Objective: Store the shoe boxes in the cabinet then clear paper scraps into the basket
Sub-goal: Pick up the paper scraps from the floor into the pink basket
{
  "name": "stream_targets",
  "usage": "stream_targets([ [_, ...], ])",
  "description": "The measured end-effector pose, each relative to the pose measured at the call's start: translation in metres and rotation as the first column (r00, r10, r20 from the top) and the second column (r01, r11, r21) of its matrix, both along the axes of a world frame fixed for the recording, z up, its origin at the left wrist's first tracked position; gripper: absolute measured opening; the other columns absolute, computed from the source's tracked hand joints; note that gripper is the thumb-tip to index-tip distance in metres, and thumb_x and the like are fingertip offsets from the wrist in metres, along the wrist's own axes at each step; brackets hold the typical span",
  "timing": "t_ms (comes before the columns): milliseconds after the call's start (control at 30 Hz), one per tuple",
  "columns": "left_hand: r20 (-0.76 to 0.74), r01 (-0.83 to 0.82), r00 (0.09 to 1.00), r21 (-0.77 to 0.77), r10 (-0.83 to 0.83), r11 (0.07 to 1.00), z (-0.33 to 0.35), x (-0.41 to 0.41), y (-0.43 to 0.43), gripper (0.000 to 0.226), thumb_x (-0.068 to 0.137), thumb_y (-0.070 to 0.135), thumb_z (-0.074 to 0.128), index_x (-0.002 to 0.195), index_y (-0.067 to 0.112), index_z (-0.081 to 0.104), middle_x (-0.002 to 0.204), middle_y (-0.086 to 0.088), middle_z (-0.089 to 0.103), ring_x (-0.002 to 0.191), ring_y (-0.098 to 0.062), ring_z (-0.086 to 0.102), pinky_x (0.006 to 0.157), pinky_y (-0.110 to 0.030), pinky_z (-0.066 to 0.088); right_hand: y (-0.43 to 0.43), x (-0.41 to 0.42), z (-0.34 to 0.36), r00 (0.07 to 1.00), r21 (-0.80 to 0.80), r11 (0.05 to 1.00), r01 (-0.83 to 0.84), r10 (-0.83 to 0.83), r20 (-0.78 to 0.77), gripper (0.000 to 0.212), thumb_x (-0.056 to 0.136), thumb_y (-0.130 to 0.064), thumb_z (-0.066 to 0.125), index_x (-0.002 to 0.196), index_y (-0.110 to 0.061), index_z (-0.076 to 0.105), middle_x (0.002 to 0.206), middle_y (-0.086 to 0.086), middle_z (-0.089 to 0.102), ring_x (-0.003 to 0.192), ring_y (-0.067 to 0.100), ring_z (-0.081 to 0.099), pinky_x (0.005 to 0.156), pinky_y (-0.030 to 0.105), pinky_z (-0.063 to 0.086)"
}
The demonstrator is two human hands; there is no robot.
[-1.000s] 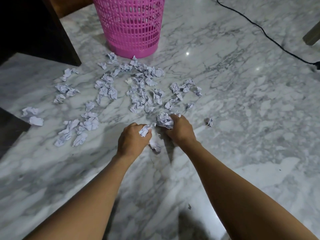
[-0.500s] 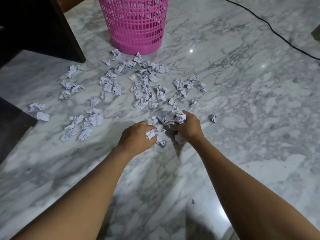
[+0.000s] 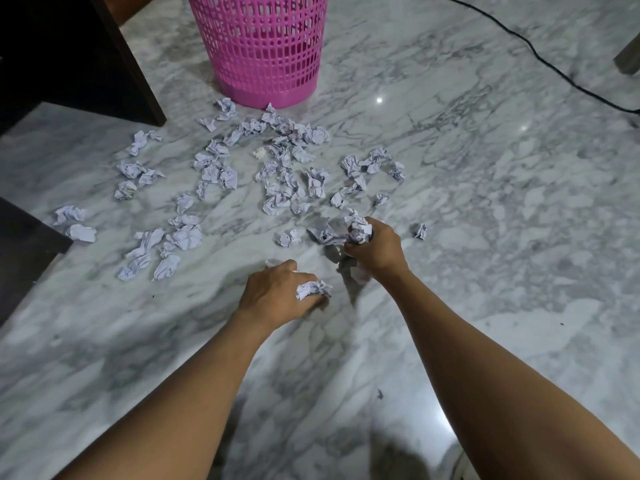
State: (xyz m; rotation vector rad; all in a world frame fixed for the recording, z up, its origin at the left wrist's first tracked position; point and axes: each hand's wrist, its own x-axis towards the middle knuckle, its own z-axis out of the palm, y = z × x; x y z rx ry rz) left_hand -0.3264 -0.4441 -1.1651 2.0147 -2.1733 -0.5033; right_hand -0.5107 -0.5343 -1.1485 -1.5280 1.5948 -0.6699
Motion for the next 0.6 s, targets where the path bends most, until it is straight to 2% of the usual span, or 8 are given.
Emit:
stream_targets([
  [100,-0.036,0.001,0.999,-0.178,-0.008,0.984,-0.015,-0.001,0.008,0.017,0.077,0.040,0.070,0.091,0.031,0.074,0.080,0.002,0.059,0.068,-0.028,0.067,0.052,-0.032,0.050,0.000,-0.003,-0.002,0.998,-0.051,0.997,0.062,-0.062,0.002,0.022,0.078,-0.003,0.071,0.087,-0.020,0.061,0.077,0.000,0.062,0.068,0.012,0.055,0.052,0.006,0.037],
  [167,-0.080,-0.069,0.995,-0.227,0.052,0.971,-0.018,0.001,0.011,0.012,0.077,0.033,0.070,0.086,0.027,0.074,0.076,0.001,0.059,0.064,-0.030,0.066,0.050,-0.032,0.050,-0.002,-0.005,-0.003,0.985,-0.086,0.981,0.174,-0.171,0.040,0.017,0.077,-0.006,0.068,0.084,-0.019,0.059,0.074,0.000,0.062,0.070,0.015,0.054,0.052,0.008,0.036],
  [267,-0.181,-0.289,0.952,-0.260,0.248,0.921,-0.011,0.010,0.004,0.014,0.079,0.028,0.075,0.093,0.026,0.076,0.080,-0.003,0.064,0.069,-0.034,0.066,0.057,-0.033,0.051,-0.007,-0.004,0.002,0.959,-0.155,0.950,0.272,-0.254,0.129,0.015,0.076,-0.006,0.068,0.081,-0.016,0.058,0.070,-0.003,0.060,0.068,0.014,0.052,0.055,0.013,0.038],
  [333,-0.200,-0.375,0.922,-0.259,0.330,0.890,-0.003,0.014,-0.007,0.018,0.082,0.030,0.073,0.099,0.025,0.076,0.083,-0.004,0.064,0.076,-0.035,0.065,0.061,-0.031,0.048,-0.010,0.003,0.007,0.974,-0.205,0.954,0.218,-0.197,0.115,0.017,0.078,-0.006,0.069,0.083,-0.018,0.058,0.071,-0.006,0.058,0.070,0.014,0.053,0.058,0.013,0.038],
  [433,-0.223,-0.407,0.906,-0.235,0.358,0.883,0.011,0.013,-0.027,0.019,0.087,0.033,0.066,0.103,0.028,0.075,0.089,-0.006,0.064,0.084,-0.035,0.064,0.065,-0.033,0.047,-0.014,0.016,0.008,0.999,-0.164,0.986,0.010,-0.003,0.040,0.022,0.079,-0.007,0.075,0.097,-0.016,0.065,0.079,-0.007,0.061,0.073,0.018,0.059,0.056,0.005,0.036],
  [500,-0.195,-0.396,0.910,-0.155,0.365,0.905,0.019,0.010,-0.040,0.021,0.090,0.036,0.061,0.106,0.030,0.074,0.093,-0.007,0.065,0.089,-0.035,0.064,0.070,-0.035,0.050,-0.019,0.024,0.000,0.986,-0.107,0.983,-0.147,0.137,-0.093,0.030,0.080,-0.020,0.079,0.106,-0.013,0.066,0.090,-0.002,0.066,0.079,0.019,0.062,0.063,0.014,0.040],
  [600,-0.087,-0.373,0.926,-0.044,0.368,0.927,0.022,0.007,-0.053,0.025,0.093,0.038,0.057,0.110,0.028,0.073,0.100,-0.009,0.068,0.094,-0.036,0.065,0.075,-0.036,0.052,-0.026,0.030,-0.011,0.933,-0.043,0.972,-0.230,0.208,-0.294,0.039,0.083,-0.037,0.073,0.115,-0.018,0.062,0.104,0.010,0.067,0.092,0.029,0.064,0.072,0.031,0.048],
])
